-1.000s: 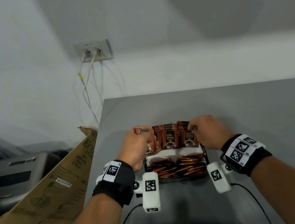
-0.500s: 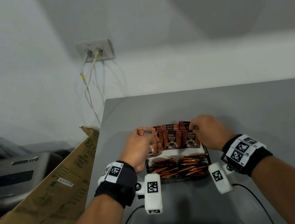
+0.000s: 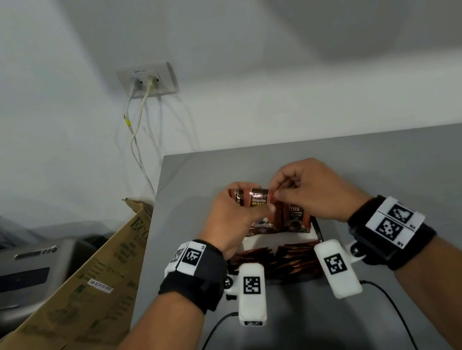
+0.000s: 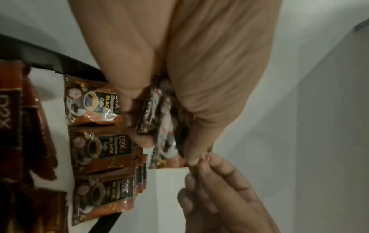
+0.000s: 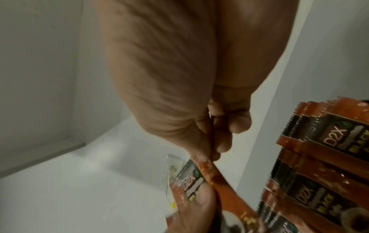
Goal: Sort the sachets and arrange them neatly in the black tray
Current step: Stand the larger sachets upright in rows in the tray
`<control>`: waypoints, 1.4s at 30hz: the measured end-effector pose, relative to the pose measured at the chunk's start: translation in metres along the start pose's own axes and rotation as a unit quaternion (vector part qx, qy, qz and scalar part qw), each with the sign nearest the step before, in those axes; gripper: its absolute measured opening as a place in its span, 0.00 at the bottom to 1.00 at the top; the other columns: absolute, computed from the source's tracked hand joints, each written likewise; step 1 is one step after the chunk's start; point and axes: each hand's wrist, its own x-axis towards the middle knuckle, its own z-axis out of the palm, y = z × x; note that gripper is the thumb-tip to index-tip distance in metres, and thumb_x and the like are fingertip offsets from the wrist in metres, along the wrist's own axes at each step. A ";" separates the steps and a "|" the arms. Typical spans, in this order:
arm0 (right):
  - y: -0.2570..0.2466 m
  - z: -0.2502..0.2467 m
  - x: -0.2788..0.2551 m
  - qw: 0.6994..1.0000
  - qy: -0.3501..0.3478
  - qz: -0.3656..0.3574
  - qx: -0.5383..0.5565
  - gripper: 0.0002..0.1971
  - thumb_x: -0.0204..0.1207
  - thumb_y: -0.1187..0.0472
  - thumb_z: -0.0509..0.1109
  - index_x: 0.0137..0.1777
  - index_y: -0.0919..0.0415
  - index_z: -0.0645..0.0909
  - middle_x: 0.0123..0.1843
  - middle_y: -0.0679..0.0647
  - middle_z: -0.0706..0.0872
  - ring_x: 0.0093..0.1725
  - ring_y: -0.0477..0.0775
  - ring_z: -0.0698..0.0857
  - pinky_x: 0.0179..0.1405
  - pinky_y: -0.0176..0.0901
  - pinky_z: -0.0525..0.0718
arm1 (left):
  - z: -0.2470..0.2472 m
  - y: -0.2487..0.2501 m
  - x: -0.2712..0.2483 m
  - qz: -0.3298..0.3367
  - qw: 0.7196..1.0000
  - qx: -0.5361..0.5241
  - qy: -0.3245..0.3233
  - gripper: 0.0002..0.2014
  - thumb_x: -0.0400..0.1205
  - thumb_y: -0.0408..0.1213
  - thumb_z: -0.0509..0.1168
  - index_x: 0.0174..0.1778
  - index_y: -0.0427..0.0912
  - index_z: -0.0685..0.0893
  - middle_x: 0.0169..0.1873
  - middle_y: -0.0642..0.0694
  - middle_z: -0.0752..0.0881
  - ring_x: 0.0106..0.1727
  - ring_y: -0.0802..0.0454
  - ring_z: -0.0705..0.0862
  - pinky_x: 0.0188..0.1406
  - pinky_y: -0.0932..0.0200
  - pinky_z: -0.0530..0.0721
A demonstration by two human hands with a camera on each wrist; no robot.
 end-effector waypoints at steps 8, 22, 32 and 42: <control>0.052 -0.009 -0.008 0.983 0.031 0.096 -0.156 0.08 0.79 0.64 0.72 0.44 0.49 0.88 0.40 0.42 0.88 0.41 0.40 0.87 0.36 0.27 0.78 | -0.027 -0.008 -0.003 -0.032 0.997 -0.050 0.050 0.10 0.79 0.18 0.63 0.48 0.38 0.78 0.42 0.35 0.79 0.31 0.46 0.80 0.33 0.51 0.80; 0.080 0.015 -0.017 0.974 0.036 0.102 -0.199 0.08 0.80 0.65 0.70 0.43 0.51 0.85 0.42 0.45 0.86 0.39 0.39 0.82 0.31 0.29 0.73 | -0.029 -0.018 -0.007 -0.076 0.994 -0.060 0.046 0.11 0.79 0.19 0.60 0.53 0.35 0.81 0.39 0.37 0.84 0.37 0.45 0.84 0.41 0.47 0.84; 0.072 0.013 -0.018 0.975 0.090 0.052 -0.196 0.04 0.76 0.63 0.75 0.48 0.53 0.87 0.46 0.47 0.83 0.46 0.47 0.82 0.45 0.35 0.75 | -0.023 -0.022 -0.004 -0.064 0.997 -0.028 0.013 0.11 0.79 0.20 0.68 0.55 0.35 0.83 0.47 0.38 0.90 0.45 0.45 0.89 0.48 0.44 0.91; 0.000 0.015 0.002 1.000 0.020 0.008 -0.012 0.07 0.77 0.63 0.75 0.45 0.48 0.89 0.41 0.44 0.92 0.41 0.40 0.89 0.46 0.35 0.86 | -0.012 -0.012 -0.003 -0.005 1.000 0.007 -0.004 0.15 0.73 0.19 0.75 0.51 0.38 0.84 0.39 0.40 0.90 0.39 0.44 0.87 0.42 0.48 0.87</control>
